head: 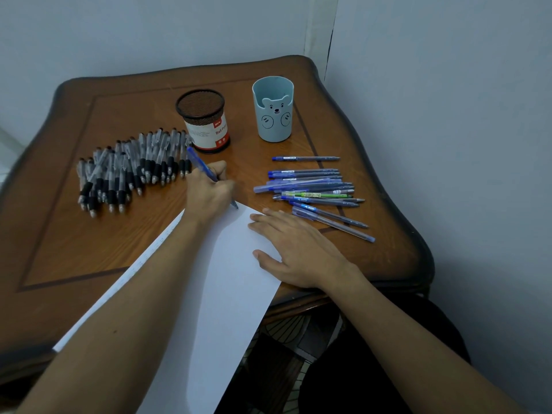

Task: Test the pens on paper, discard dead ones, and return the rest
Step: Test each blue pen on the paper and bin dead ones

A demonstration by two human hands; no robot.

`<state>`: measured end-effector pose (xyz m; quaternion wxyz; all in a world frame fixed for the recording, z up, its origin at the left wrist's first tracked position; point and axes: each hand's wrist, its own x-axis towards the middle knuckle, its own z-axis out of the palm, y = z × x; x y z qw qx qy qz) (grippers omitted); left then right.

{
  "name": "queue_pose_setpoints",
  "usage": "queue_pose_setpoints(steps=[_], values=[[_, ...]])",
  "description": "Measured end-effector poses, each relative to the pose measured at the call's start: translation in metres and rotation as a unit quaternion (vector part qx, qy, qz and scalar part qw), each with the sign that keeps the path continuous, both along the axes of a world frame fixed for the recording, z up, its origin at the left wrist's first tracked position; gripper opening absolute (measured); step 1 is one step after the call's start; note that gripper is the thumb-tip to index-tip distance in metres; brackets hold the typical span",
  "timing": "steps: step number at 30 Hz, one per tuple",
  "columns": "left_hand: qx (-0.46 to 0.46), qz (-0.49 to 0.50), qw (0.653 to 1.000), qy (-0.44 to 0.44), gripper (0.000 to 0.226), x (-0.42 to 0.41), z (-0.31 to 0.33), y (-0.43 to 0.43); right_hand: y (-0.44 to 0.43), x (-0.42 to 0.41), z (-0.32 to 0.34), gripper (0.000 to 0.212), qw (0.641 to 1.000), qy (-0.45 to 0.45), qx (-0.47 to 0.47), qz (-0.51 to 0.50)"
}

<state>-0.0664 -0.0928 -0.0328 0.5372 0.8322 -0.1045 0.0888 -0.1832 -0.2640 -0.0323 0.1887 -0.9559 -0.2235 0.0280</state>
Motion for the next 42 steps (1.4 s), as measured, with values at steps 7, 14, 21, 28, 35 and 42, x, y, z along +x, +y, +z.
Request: queue_pose_setpoints(steps=[7, 14, 21, 28, 35, 42], values=[[-0.011, -0.004, 1.0, 0.007, 0.022, -0.002, 0.0, 0.001, 0.0, 0.0, 0.0, 0.058, 1.0, 0.006, 0.002, -0.002], [-0.136, 0.02, 0.986, 0.093, 0.026, 0.005, 0.006, 0.006, 0.0, 0.0, 0.0, 0.057, 1.0, 0.005, 0.01, -0.003], [-0.085, 0.003, 0.988, 0.126, 0.026, 0.015, 0.007, 0.001, 0.0, -0.001, 0.0, 0.056, 1.0, 0.005, 0.012, -0.004], [-0.012, -0.037, 0.978, 0.207, 0.034, 0.019, 0.02, 0.001, -0.001, -0.001, 0.0, 0.057, 1.0, 0.009, 0.015, -0.001], [-0.003, -0.021, 0.975, 0.22, 0.042, 0.027, 0.03, -0.013, -0.001, -0.001, -0.002, 0.056, 1.0, 0.0, 0.025, 0.0], [0.244, 0.049, 0.952, 0.179, 0.045, 0.046, 0.029, -0.027, -0.002, 0.0, -0.003, 0.057, 1.0, 0.0, 0.026, -0.004]])
